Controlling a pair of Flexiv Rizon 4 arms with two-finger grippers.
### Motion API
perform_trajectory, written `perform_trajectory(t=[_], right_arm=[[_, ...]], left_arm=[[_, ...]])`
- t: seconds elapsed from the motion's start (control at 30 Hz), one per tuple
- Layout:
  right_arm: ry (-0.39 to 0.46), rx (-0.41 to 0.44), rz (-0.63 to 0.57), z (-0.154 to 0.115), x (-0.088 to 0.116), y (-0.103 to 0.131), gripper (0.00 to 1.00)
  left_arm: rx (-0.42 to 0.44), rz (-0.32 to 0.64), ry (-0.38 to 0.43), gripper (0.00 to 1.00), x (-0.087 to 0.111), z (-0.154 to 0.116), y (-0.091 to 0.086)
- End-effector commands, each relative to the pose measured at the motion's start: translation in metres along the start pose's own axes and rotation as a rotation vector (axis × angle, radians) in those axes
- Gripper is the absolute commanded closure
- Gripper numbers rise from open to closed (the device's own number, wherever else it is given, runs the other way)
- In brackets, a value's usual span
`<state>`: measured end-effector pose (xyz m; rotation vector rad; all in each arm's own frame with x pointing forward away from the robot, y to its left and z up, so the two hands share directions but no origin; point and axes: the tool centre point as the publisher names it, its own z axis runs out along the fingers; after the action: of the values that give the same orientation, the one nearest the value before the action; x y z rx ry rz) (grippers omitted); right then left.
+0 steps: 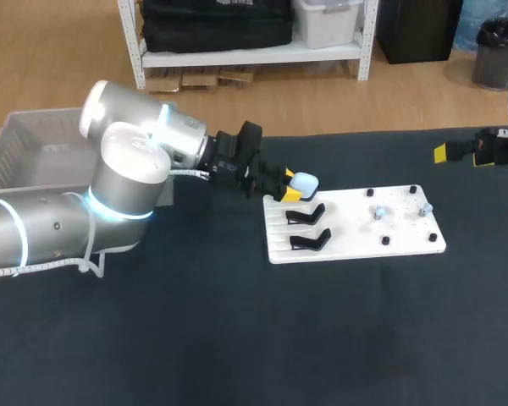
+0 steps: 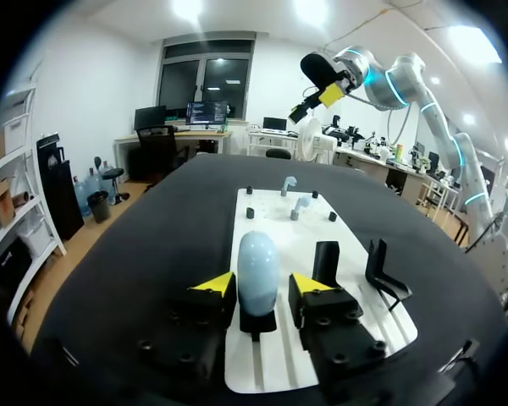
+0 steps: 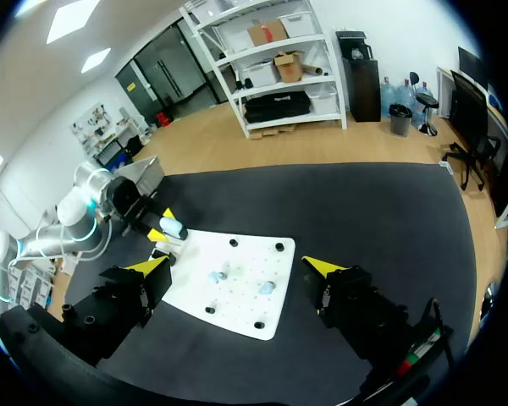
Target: Pick up each earbud case from the left stands, insert the matching earbuds, close the lid, and place the case in the box.
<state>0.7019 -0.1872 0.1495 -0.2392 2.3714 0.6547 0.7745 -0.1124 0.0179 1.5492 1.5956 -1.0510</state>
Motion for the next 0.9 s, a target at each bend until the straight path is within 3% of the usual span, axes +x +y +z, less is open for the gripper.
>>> perform_trajectory(t=[0.03,0.37,0.4,0.43,0.57,0.67,0.9], right_arm=[[0.001,0.000,0.000,0.000,0.000,0.000,0.00],[0.001,0.000,0.000,0.000,0.000,0.000,0.00],[0.001,0.000,0.000,0.000,0.000,0.000,0.00],[0.001,0.000,0.000,0.000,0.000,0.000,0.00],[0.001,0.000,0.000,0.000,0.000,0.000,0.00],[0.001,0.000,0.000,0.000,0.000,0.000,0.00],[0.001,0.000,0.000,0.000,0.000,0.000,0.00]], left_arm=[[-0.011,0.003,-0.008,0.62,0.002,0.000,-0.004],[-0.010,0.011,-0.011,0.62,0.000,0.001,-0.007],[-0.011,0.011,-0.011,0.64,0.000,0.001,-0.007],[-0.012,0.011,-0.011,0.72,0.000,0.001,-0.007],[-0.016,0.011,-0.011,0.78,0.001,0.001,-0.007],[-0.024,0.011,-0.015,1.00,0.001,0.000,-0.008],[-0.062,0.023,-0.056,1.00,-0.006,-0.012,-0.008]])
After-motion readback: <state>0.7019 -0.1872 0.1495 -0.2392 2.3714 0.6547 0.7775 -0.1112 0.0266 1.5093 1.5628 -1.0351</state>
